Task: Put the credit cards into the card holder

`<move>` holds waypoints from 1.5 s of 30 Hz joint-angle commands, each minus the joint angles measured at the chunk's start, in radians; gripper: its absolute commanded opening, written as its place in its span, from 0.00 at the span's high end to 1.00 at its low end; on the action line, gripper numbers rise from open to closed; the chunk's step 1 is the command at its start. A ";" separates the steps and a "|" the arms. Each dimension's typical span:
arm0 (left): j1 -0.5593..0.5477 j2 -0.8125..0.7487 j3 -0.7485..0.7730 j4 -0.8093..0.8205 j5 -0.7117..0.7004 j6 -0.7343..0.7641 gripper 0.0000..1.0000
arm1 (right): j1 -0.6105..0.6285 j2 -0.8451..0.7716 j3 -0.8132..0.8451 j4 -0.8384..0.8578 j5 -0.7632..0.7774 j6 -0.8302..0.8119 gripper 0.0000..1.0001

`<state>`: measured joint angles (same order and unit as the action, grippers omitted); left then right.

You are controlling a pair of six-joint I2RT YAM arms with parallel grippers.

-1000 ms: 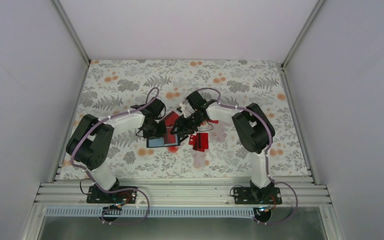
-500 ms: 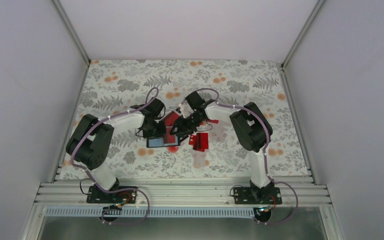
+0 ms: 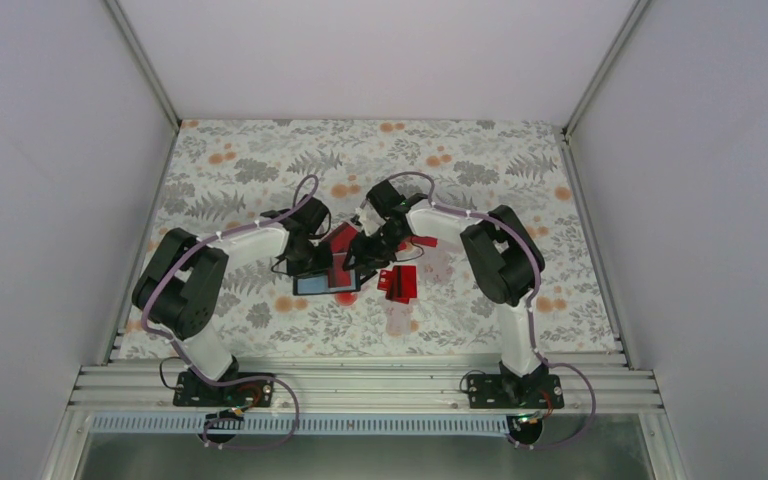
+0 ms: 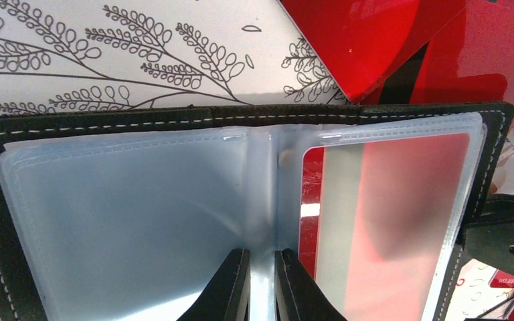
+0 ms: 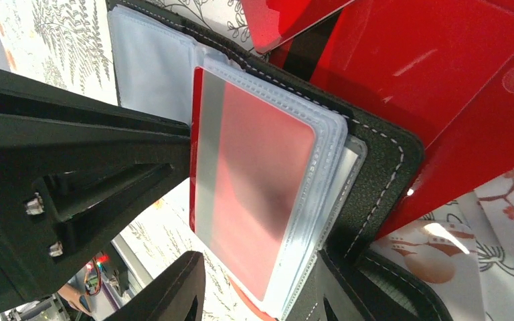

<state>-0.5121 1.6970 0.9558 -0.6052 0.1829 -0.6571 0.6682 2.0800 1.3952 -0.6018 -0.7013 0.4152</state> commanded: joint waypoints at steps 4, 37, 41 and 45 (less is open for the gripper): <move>-0.001 0.044 -0.040 0.012 0.010 0.026 0.89 | 0.023 -0.020 0.019 0.015 -0.033 0.014 0.58; 0.001 0.014 -0.080 0.024 0.016 0.071 0.89 | 0.048 -0.009 -0.038 0.032 0.044 0.057 0.59; 0.002 0.013 -0.088 0.030 0.018 0.070 0.90 | 0.047 0.005 -0.043 0.033 0.055 0.065 0.59; 0.003 0.008 -0.090 0.030 0.017 0.072 0.90 | 0.046 0.004 -0.046 0.026 0.091 0.080 0.59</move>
<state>-0.5068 1.6741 0.9115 -0.5457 0.2031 -0.6014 0.7067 2.0800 1.3754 -0.5392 -0.7048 0.4824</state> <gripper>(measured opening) 0.104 0.407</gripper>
